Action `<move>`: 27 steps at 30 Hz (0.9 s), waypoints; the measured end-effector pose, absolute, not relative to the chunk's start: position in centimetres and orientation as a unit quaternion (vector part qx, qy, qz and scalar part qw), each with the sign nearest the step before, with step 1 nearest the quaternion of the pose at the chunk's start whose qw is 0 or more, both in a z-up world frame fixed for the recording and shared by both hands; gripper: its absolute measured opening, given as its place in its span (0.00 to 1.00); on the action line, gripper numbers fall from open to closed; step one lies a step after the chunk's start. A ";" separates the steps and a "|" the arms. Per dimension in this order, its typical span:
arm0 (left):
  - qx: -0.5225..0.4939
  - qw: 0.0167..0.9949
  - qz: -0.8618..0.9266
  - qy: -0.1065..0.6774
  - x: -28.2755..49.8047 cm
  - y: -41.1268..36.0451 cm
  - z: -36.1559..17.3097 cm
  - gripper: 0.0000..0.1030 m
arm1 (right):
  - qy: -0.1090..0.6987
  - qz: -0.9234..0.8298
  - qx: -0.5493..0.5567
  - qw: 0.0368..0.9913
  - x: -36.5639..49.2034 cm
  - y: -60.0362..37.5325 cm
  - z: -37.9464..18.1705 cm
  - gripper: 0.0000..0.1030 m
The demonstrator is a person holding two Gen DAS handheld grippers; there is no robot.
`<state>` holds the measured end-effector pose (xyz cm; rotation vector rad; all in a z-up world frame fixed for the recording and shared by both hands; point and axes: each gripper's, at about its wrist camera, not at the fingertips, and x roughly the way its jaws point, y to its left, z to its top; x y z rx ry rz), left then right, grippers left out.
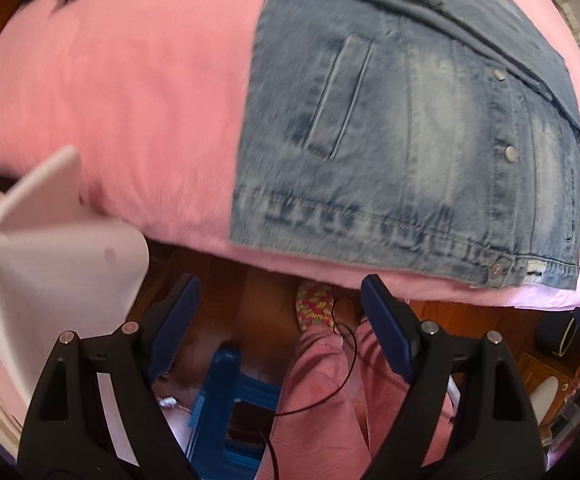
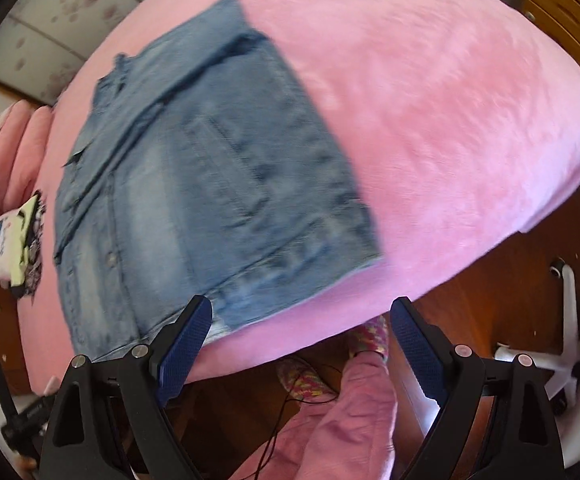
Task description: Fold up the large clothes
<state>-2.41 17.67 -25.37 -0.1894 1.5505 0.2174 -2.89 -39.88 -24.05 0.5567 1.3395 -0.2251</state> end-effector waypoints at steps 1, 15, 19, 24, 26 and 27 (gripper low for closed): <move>-0.085 0.703 0.097 0.700 -2.7 17.8 -25.7 0.78 | 0.609 -0.106 0.257 0.743 -2.8 -40.7 -24.5 0.89; -0.217 0.701 0.097 0.672 -4.5 22.3 -28.5 0.78 | 0.623 -0.100 0.312 0.710 1.0 -44.5 -29.5 0.55; -0.257 0.705 0.106 0.652 -4.8 23.7 -29.2 0.78 | 0.635 -0.092 0.284 0.712 1.7 -43.7 -29.1 0.41; -0.320 0.692 0.121 0.636 -5.1 25.8 -31.7 0.77 | 0.645 -0.088 0.275 0.708 2.0 -43.6 -28.6 0.35; -0.349 0.689 0.116 0.624 -5.0 26.5 -32.6 0.77 | 0.649 -0.088 0.270 0.706 2.1 -43.3 -28.5 0.34; -0.359 0.689 0.115 0.619 -5.1 26.6 -33.0 0.77 | 0.651 -0.089 0.267 0.705 2.2 -43.3 -28.4 0.34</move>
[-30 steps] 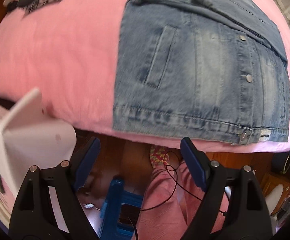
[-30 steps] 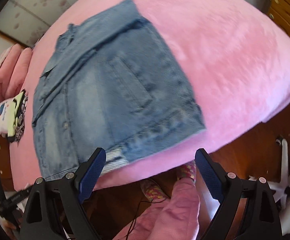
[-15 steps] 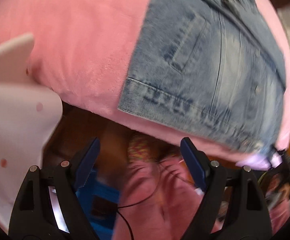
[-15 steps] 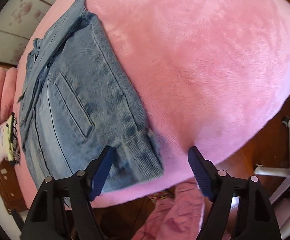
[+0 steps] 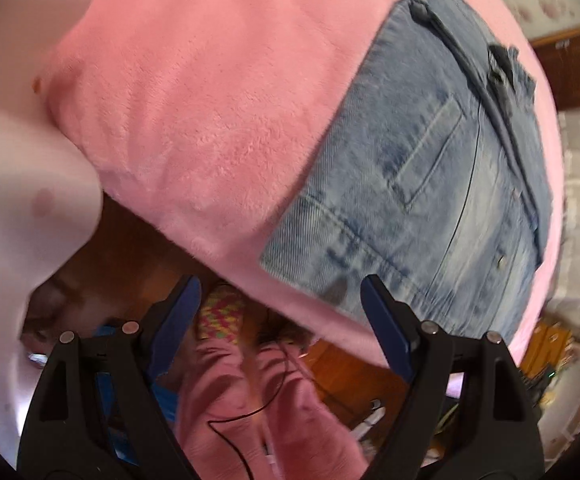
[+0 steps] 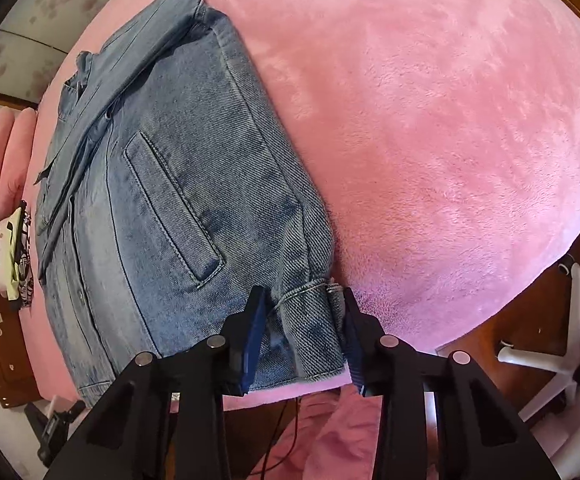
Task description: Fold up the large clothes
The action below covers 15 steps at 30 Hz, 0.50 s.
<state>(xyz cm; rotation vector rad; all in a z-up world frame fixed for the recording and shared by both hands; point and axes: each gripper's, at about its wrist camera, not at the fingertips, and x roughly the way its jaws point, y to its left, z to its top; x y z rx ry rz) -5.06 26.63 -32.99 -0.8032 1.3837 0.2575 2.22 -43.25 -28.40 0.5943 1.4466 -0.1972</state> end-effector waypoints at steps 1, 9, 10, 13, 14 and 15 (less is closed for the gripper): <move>-0.367 0.689 0.115 0.615 -5.1 26.8 -33.2 0.77 | 0.651 -0.090 0.267 0.705 2.3 -43.1 -28.4 0.34; -0.403 0.686 0.103 0.596 -3.6 27.9 -34.9 0.72 | 0.642 -0.103 0.272 0.710 2.0 -42.7 -27.3 0.26; -0.399 0.689 0.096 0.598 -3.3 27.7 -35.0 0.66 | 0.638 -0.107 0.278 0.710 1.9 -42.7 -27.1 0.25; -0.388 0.688 0.079 0.609 -2.5 26.8 -35.0 0.56 | 0.627 -0.111 0.294 0.713 1.5 -42.6 -26.3 0.24; -0.381 0.689 0.079 0.611 -2.3 26.6 -34.8 0.55 | 0.624 -0.112 0.296 0.714 1.4 -42.5 -25.9 0.23; -0.378 0.690 0.078 0.612 -2.3 26.4 -34.6 0.53 | 0.622 -0.111 0.296 0.716 1.4 -42.5 -25.6 0.22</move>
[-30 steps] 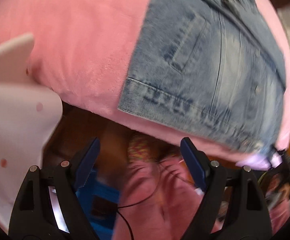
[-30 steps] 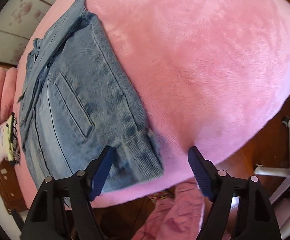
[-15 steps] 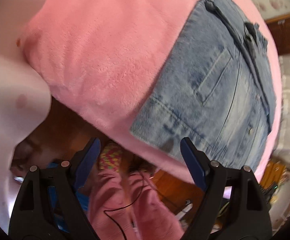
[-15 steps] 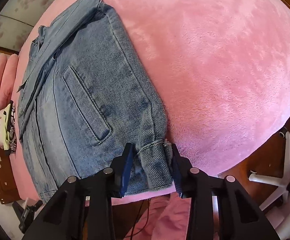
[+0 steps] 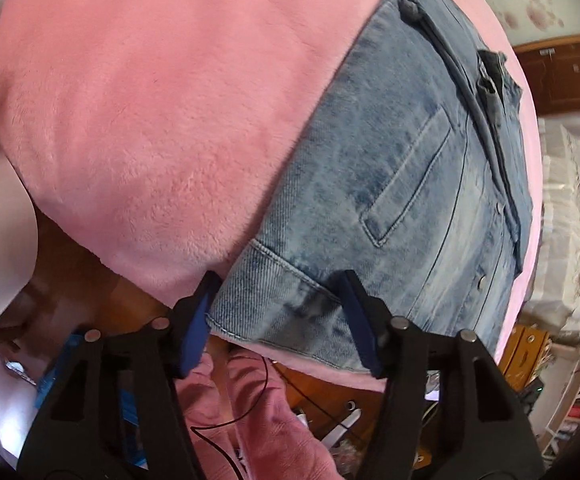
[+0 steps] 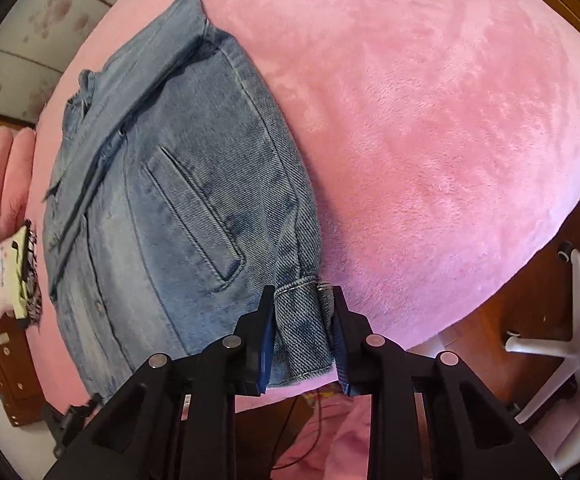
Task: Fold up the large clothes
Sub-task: 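Lift the hem with both tools and fold it toward the collar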
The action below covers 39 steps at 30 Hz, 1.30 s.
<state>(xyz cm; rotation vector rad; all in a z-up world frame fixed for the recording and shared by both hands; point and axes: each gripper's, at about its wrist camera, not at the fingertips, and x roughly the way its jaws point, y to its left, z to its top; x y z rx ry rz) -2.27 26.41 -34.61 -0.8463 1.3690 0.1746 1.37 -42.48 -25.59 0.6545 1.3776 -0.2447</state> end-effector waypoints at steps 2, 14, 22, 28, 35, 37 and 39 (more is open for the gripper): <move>-0.382 0.691 0.074 0.609 -2.5 26.4 -34.3 0.37 | 0.620 -0.106 0.292 0.720 1.4 -42.0 -24.9 0.22; -0.389 0.701 0.021 0.597 -1.6 24.8 -30.7 0.10 | 0.595 -0.069 0.331 0.729 2.8 -37.6 -20.7 0.18; -0.395 0.754 -0.044 0.522 -1.0 23.5 -22.3 0.09 | 0.543 -0.030 0.376 0.750 4.5 -35.5 -14.6 0.14; -0.430 0.782 -0.061 0.447 2.8 24.3 -15.1 0.08 | 0.480 0.011 0.385 0.788 8.2 -35.4 -7.8 0.13; -0.476 0.790 -0.048 0.384 9.0 26.5 -10.3 0.08 | 0.438 0.033 0.404 0.803 14.3 -39.3 -3.4 0.12; -0.473 0.792 -0.035 0.385 11.4 26.2 -9.6 0.08 | 0.436 0.038 0.419 0.796 16.3 -40.3 -3.2 0.12; -0.473 0.793 -0.029 0.382 13.5 26.0 -9.1 0.08 | 0.434 0.043 0.439 0.786 18.8 -41.4 -3.2 0.12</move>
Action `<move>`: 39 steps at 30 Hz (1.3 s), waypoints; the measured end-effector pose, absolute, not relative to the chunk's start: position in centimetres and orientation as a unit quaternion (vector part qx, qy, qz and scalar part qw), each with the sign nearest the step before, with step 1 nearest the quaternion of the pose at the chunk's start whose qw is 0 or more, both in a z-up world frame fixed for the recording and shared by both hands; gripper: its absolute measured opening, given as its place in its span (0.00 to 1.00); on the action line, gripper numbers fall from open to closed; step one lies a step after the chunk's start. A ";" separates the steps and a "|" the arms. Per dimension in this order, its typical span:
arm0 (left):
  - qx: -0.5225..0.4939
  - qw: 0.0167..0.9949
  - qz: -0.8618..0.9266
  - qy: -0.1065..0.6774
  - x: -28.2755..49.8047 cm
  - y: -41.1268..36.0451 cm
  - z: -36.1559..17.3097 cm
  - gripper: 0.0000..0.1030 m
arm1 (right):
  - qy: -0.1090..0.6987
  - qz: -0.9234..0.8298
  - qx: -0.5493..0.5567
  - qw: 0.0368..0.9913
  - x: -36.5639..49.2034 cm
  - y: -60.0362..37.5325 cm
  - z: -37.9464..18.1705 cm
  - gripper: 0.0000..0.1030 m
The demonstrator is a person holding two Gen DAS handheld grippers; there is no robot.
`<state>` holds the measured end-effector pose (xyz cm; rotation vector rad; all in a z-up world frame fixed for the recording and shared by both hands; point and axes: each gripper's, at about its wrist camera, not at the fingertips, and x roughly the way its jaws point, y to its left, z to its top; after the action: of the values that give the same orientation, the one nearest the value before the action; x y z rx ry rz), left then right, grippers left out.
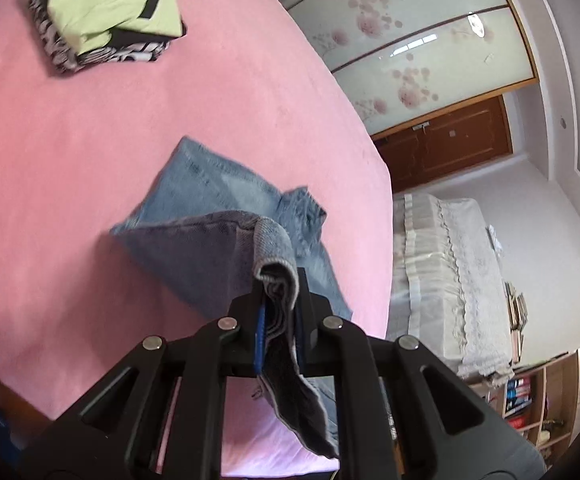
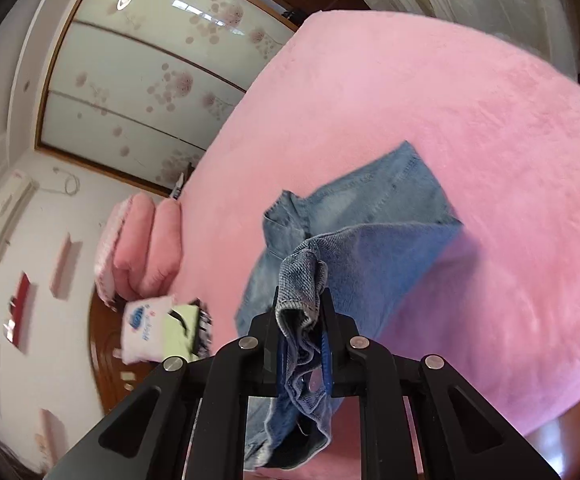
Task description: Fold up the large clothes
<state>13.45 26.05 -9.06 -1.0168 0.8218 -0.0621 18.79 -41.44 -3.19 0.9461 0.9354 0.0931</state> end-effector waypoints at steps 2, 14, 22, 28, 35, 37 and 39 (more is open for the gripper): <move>-0.463 0.797 -0.011 0.388 15.7 25.9 -8.3 0.08 | 0.432 0.044 0.441 0.785 21.2 -42.3 -3.3 0.12; -0.458 0.789 0.044 0.406 30.0 26.5 -13.8 0.08 | 0.457 0.020 0.458 0.762 34.4 -45.5 -11.5 0.12; -0.379 0.800 0.081 0.458 39.4 25.5 -20.9 0.08 | 0.478 -0.039 0.445 0.756 42.2 -45.3 -20.4 0.12; -0.371 0.759 0.091 0.527 44.6 25.9 -27.1 0.15 | 0.512 -0.094 0.429 0.738 45.0 -44.6 -25.3 0.20; -0.311 0.771 0.086 0.549 45.8 24.1 -27.0 0.25 | 0.511 -0.080 0.332 0.789 46.2 -43.2 -22.0 0.40; -0.297 0.786 0.094 0.533 45.3 23.7 -25.7 0.28 | 0.511 -0.069 0.305 0.800 45.9 -42.5 -20.5 0.40; -0.263 0.804 0.104 0.524 45.0 23.1 -24.0 0.29 | 0.513 -0.057 0.287 0.807 45.3 -41.8 -19.2 0.40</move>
<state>45.02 23.09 -24.01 -0.5635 1.1217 0.2229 45.32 -41.79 -19.18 0.6137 1.0982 -0.1228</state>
